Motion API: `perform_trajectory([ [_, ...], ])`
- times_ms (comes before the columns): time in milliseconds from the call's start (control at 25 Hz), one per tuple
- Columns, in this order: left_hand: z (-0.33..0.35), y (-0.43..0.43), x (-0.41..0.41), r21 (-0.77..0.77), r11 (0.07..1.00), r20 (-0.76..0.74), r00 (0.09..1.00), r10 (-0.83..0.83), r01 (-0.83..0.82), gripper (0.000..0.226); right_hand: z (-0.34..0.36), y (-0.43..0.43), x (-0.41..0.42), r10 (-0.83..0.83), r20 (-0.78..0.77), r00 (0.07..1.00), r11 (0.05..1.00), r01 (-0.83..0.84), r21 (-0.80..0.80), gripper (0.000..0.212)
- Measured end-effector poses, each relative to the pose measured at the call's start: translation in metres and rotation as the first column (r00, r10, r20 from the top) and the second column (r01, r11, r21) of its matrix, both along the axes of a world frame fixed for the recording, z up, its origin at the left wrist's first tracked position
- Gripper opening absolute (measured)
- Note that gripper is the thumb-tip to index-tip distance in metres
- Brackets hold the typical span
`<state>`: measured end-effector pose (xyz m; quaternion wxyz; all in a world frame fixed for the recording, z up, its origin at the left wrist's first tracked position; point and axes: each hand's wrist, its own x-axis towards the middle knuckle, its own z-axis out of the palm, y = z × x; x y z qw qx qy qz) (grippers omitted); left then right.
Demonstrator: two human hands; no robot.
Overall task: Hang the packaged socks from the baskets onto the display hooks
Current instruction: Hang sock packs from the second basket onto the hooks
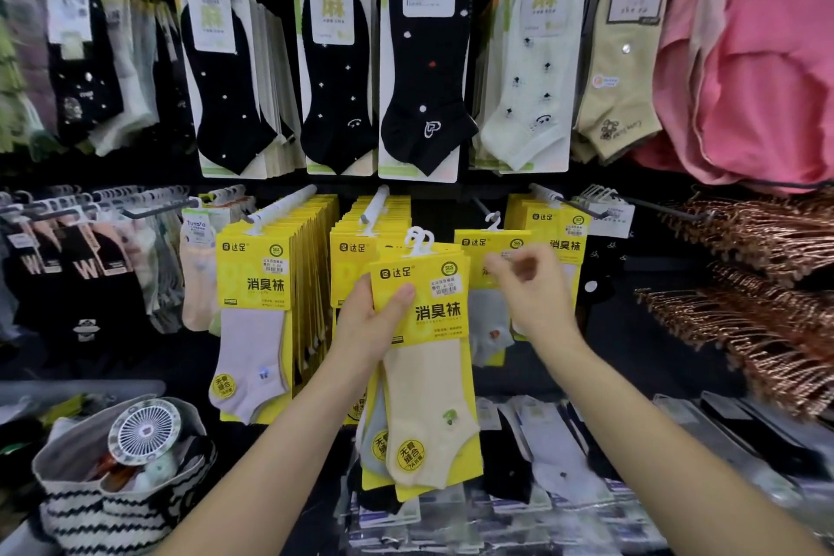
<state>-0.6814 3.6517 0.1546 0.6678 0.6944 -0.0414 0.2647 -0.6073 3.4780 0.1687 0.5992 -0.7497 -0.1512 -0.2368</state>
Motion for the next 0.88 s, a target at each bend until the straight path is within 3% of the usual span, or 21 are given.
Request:
perform_trajectory([
  [80,0.001,-0.011,0.002,0.028,1.0,0.019,1.0,0.005,-0.005,0.015,-0.005,0.012,-0.015,0.083,-0.076,0.994,0.99,-0.091,-0.112,0.051],
  [160,0.001,-0.021,0.003,0.046,0.999,0.024,0.999,0.027,-0.028,0.015,-0.008,0.017,-0.019,0.051,-0.118,0.992,0.984,-0.07,-0.162,0.055],
  [440,-0.004,-0.032,0.009,0.016,0.998,0.011,0.998,-0.066,0.066,0.016,-0.011,-0.005,-0.013,0.153,-0.17,0.973,0.984,-0.135,0.115,0.017],
  [600,-0.003,-0.028,0.013,0.001,0.999,-0.015,0.999,0.052,-0.052,0.014,-0.008,-0.015,-0.003,0.103,-0.171,0.98,0.973,-0.064,0.222,0.004],
  [880,0.004,-0.002,0.01,0.001,0.992,-0.04,0.991,0.127,-0.127,0.018,0.007,-0.014,0.024,-0.054,-0.121,0.991,0.999,0.054,-0.004,0.023],
])
